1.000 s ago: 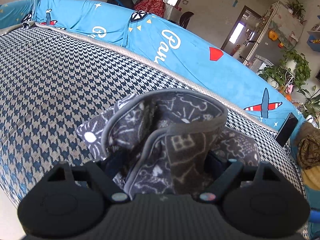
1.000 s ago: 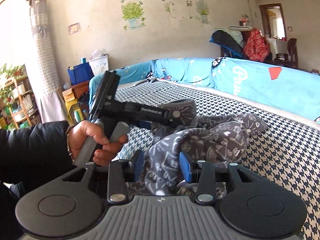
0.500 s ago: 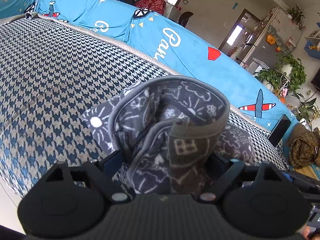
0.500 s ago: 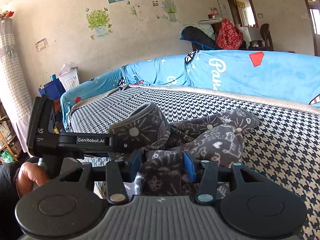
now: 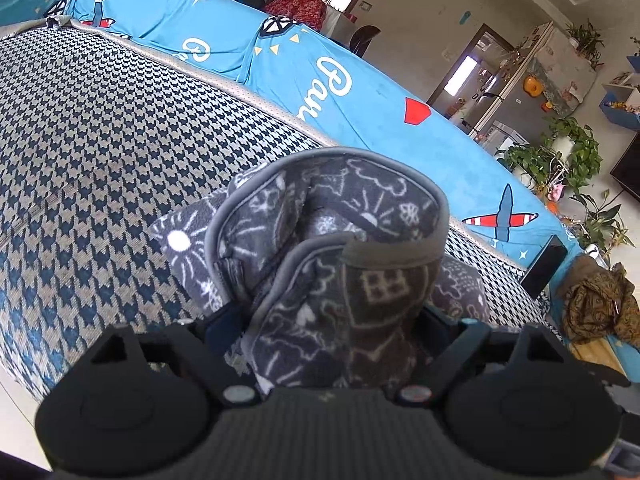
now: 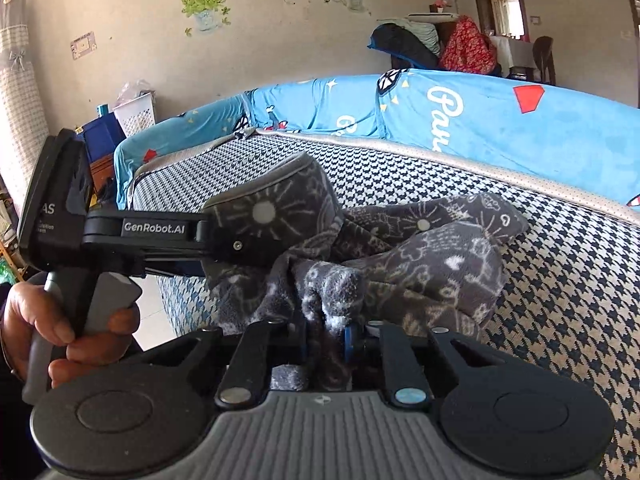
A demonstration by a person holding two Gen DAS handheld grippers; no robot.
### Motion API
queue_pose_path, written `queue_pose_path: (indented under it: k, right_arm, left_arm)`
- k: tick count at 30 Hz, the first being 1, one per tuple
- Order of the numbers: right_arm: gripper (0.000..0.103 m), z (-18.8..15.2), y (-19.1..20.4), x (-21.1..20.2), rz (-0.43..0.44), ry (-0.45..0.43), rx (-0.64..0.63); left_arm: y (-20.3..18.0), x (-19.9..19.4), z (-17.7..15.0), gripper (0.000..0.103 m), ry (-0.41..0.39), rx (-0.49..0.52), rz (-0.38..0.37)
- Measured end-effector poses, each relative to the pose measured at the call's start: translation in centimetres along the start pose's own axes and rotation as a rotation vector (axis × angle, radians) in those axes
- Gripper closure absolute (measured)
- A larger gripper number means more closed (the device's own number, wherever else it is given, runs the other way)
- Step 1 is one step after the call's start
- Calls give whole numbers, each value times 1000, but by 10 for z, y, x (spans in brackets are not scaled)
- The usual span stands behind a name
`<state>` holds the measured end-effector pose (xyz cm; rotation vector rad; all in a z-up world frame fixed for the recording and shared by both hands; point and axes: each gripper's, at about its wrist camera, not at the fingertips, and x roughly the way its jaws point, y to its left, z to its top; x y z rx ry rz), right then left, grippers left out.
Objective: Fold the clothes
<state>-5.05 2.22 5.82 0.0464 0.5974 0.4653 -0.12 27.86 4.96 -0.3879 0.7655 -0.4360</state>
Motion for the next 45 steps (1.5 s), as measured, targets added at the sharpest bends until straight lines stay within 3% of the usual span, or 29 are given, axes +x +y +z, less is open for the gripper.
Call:
queue_pose_path:
  k: [8, 11, 15, 22, 26, 32, 34, 35, 37, 41, 45]
  right_arm:
    - [90, 8, -18, -26, -37, -113, 74]
    - [91, 16, -31, -37, -91, -180, 114]
    - [91, 26, -66, -57, -270, -291, 238]
    - [91, 31, -139, -103, -628, -484, 498]
    - [91, 34, -167, -116, -797, -470, 494]
    - [89, 25, -193, -112, -1086, -301, 399]
    - [78, 21, -200, -108, -1142, -224, 387]
    - [66, 19, -202, -107, -1167, -188, 387]
    - [62, 17, -202, -113, -1156, -208, 405]
    - [57, 20, -191, -121, -1022, -298, 423]
    - [56, 29, -184, -104, -668, -337, 460]
  left_arm:
    - [-19, -2, 13, 12, -32, 6, -55]
    - [-29, 0, 28, 12, -48, -5, -90]
    - [-52, 12, 49, 10, -69, 48, -109]
    - [-83, 60, 65, 10, -30, 100, -122]
    - [-92, 89, 71, 10, -7, 92, -121]
    - [-96, 108, 83, 10, -3, 92, -106]
    - [-93, 107, 86, 10, -7, 78, -100]
    - [-91, 105, 86, 9, -10, 70, -97]
    - [-85, 101, 86, 8, -12, 48, -92]
    - [-75, 96, 86, 8, -7, 18, -87]
    - [-67, 94, 84, 6, -5, 16, -47]
